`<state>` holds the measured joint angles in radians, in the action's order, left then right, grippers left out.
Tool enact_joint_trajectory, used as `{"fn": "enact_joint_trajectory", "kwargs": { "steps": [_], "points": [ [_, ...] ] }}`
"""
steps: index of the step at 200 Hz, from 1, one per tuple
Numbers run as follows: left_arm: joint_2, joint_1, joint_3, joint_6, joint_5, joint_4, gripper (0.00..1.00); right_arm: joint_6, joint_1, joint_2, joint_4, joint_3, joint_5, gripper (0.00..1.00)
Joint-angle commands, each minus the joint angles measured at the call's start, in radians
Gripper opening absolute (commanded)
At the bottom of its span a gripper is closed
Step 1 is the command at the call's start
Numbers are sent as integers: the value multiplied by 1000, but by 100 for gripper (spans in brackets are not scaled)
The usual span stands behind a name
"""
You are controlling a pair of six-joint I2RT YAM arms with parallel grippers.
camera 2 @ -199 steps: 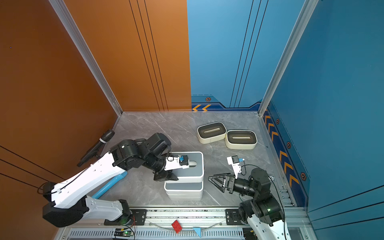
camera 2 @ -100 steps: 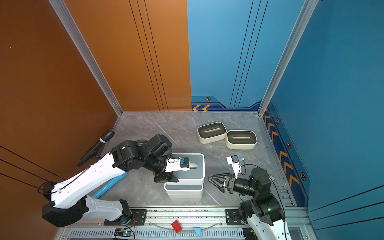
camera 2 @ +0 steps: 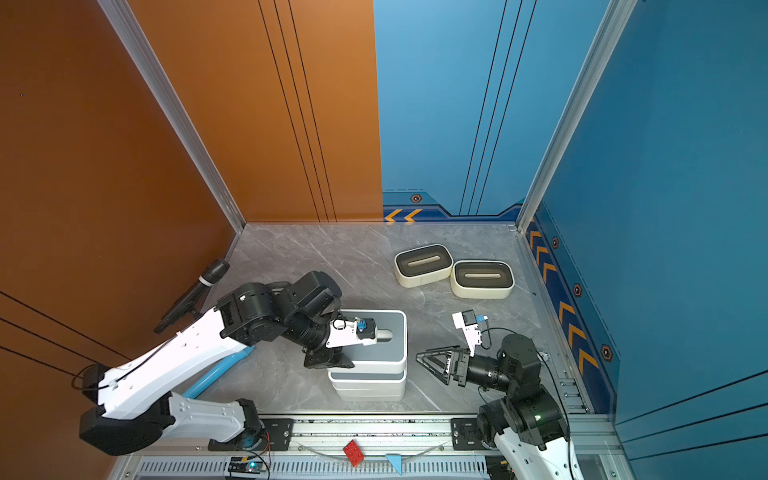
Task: Stack the tissue boxes
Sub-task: Place the tissue box at the tissue box.
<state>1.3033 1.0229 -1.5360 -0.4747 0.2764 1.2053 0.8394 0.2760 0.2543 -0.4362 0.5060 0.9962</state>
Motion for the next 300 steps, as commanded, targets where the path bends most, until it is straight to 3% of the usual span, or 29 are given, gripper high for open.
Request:
{"fn": "enact_joint_trajectory", "kwargs": {
  "steps": [1,300],
  "points": [
    [-24,16,10,-12,11,-4,45,4,6,-27,5,28,31,100],
    [-76,27,131,7,8,-124,46,6,8,-52,-7,-9,13,100]
  ]
}}
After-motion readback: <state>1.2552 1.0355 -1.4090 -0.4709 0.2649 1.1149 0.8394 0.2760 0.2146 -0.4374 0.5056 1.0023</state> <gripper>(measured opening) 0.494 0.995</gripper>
